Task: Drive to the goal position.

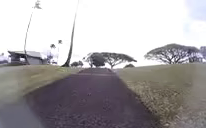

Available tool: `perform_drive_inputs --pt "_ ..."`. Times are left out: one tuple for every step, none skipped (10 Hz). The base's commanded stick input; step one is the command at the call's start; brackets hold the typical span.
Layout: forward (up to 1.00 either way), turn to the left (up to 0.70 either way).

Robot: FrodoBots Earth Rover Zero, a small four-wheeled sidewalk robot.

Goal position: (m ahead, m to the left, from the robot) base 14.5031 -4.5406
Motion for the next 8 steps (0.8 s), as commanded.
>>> perform_drive_inputs --pt "0.85 0.0" --pt "0.85 0.0" --pt "0.85 0.0" --pt "0.85 0.0" --pt "0.85 0.0" --pt "0.85 0.0" --pt "0.85 0.0" --pt "0.85 0.0"
